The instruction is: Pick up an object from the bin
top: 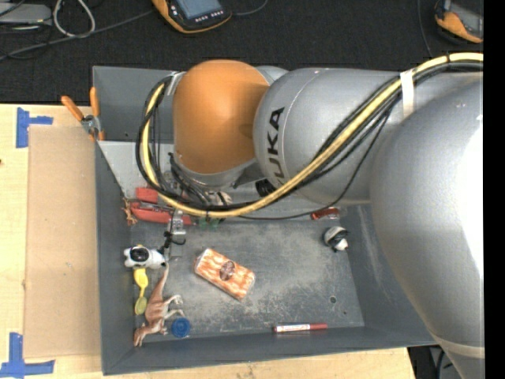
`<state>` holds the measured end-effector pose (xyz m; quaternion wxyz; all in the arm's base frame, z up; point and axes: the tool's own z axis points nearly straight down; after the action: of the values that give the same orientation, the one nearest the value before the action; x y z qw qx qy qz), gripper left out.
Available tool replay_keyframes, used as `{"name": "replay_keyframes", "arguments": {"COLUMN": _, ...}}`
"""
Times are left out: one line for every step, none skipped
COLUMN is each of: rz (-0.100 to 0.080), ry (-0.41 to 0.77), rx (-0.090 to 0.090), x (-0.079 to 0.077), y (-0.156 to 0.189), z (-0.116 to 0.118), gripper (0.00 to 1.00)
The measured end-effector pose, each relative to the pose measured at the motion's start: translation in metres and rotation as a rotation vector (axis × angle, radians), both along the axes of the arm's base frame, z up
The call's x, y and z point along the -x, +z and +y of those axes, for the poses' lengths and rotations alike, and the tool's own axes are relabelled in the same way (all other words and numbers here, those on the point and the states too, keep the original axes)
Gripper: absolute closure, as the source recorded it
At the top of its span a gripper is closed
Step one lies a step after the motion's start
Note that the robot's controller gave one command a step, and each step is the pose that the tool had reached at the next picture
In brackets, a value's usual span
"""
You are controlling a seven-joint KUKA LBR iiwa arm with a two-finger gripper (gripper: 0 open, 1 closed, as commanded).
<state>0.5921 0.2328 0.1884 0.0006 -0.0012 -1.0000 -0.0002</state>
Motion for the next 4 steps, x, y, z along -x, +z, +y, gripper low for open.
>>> {"name": "replay_keyframes", "arguments": {"rz": 0.0, "ry": 0.0, "rx": 0.0, "x": 0.0, "y": 0.0, "z": 0.0, "gripper": 0.0}}
{"name": "replay_keyframes", "arguments": {"rz": 0.0, "ry": 0.182, "rx": -0.001, "x": 0.019, "y": 0.006, "z": -0.048, "gripper": 0.0}}
{"name": "replay_keyframes", "arguments": {"rz": 0.001, "ry": 0.429, "rx": -0.001, "x": 0.057, "y": 0.009, "z": -0.07, "gripper": 0.0}}
{"name": "replay_keyframes", "arguments": {"rz": -0.006, "ry": 0.257, "rx": 0.002, "x": -0.014, "y": 0.006, "z": -0.121, "gripper": 0.0}}
